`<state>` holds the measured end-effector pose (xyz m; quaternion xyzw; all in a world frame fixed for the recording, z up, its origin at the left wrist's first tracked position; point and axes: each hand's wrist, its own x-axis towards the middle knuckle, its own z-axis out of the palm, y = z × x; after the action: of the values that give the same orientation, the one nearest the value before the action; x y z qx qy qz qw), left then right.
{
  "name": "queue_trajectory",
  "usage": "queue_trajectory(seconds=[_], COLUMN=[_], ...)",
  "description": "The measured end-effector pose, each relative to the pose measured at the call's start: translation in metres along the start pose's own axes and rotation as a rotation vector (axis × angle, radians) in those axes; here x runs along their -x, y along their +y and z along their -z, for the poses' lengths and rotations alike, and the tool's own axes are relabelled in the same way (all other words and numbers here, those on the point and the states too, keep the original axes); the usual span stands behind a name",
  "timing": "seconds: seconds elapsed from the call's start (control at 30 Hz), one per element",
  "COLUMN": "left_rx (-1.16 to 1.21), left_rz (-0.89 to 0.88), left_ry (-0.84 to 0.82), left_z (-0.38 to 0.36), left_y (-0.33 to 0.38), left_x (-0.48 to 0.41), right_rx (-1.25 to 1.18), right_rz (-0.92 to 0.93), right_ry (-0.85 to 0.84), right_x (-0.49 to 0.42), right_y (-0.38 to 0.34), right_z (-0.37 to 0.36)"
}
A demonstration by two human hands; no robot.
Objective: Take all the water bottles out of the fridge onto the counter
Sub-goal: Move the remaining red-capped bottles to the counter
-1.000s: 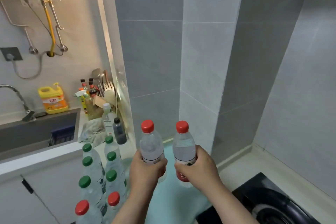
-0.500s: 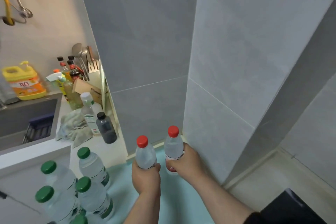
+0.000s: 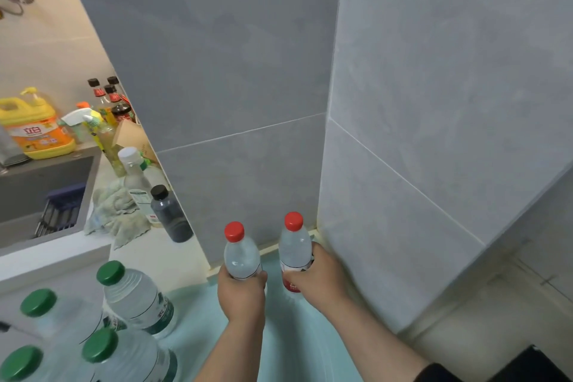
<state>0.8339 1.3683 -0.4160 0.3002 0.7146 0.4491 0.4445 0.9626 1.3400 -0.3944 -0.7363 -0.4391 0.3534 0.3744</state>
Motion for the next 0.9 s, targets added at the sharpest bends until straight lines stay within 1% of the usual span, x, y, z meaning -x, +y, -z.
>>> queue_trajectory(seconds=[0.1, 0.2, 0.33, 0.47, 0.57, 0.67, 0.77, 0.9], left_rx=[-0.023, -0.074, -0.084, -0.036, -0.009, -0.008, -0.007, 0.045], left_rz=[-0.022, -0.025, -0.036, -0.064, -0.102, -0.194, -0.304, -0.449], left_ry=[-0.05, -0.094, -0.13, -0.159, -0.165, -0.172, -0.182, -0.216], left_z=[0.002, 0.006, 0.012, 0.023, 0.03, 0.046, 0.068, 0.109], left_y=[-0.001, 0.0, 0.009, 0.032, 0.054, 0.078, 0.1, 0.128], left_x=[0.001, 0.003, 0.008, 0.024, 0.035, 0.05, 0.066, 0.087], right_rx=[0.025, 0.067, 0.108, 0.031, -0.086, -0.087, -0.062, -0.043], right_rz=[0.001, 0.016, 0.028, 0.02, 0.003, 0.058, 0.121, 0.28], right_ry=[0.003, -0.028, -0.057, -0.082, -0.038, 0.002, 0.055, 0.089], right_x=[0.0, 0.004, 0.006, 0.014, 0.022, 0.037, 0.067, 0.102], right_y=[0.001, -0.002, -0.003, -0.016, -0.03, -0.052, -0.089, -0.13], right_z=[0.001, 0.002, 0.002, 0.007, 0.016, 0.024, 0.038, 0.049])
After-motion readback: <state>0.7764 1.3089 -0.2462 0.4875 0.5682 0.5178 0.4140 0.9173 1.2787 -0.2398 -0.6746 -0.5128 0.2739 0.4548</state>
